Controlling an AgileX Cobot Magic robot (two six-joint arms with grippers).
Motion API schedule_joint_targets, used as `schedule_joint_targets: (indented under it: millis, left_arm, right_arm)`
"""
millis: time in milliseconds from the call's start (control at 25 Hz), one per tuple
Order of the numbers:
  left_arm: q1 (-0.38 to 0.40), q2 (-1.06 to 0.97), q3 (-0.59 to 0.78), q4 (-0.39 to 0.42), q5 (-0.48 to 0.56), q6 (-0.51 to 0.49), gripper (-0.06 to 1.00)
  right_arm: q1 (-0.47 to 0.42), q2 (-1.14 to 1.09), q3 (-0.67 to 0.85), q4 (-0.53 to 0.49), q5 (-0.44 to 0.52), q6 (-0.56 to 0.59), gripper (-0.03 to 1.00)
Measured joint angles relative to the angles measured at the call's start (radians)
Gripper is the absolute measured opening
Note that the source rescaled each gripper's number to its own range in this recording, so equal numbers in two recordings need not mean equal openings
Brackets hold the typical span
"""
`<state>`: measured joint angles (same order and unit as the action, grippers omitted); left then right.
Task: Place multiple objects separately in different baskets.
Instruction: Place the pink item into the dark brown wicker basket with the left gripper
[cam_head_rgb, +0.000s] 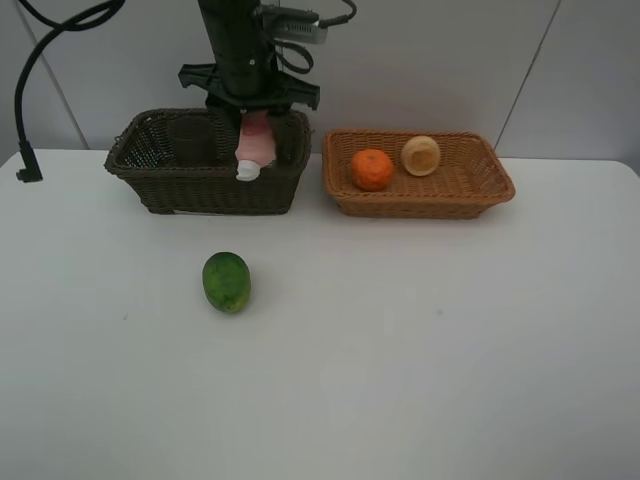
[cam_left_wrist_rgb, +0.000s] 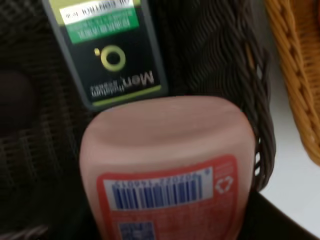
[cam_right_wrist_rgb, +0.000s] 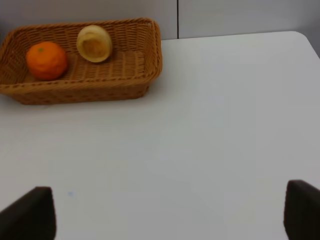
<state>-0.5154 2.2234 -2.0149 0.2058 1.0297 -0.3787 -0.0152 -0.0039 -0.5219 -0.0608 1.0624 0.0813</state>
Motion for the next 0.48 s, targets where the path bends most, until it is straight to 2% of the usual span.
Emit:
schedule_joint_targets:
  millis: [320,480]
  left_arm:
    - [0.023,0.000,0.000,0.002,-0.139,0.000,0.70]
    - [0.051,-0.003,0.000,0.039,-0.252,0.000,0.70]
  right_arm:
    - [0.000,0.000,0.000,0.000,0.000,0.000,0.97]
    - [0.000,0.000,0.000,0.000,0.000,0.000,0.97]
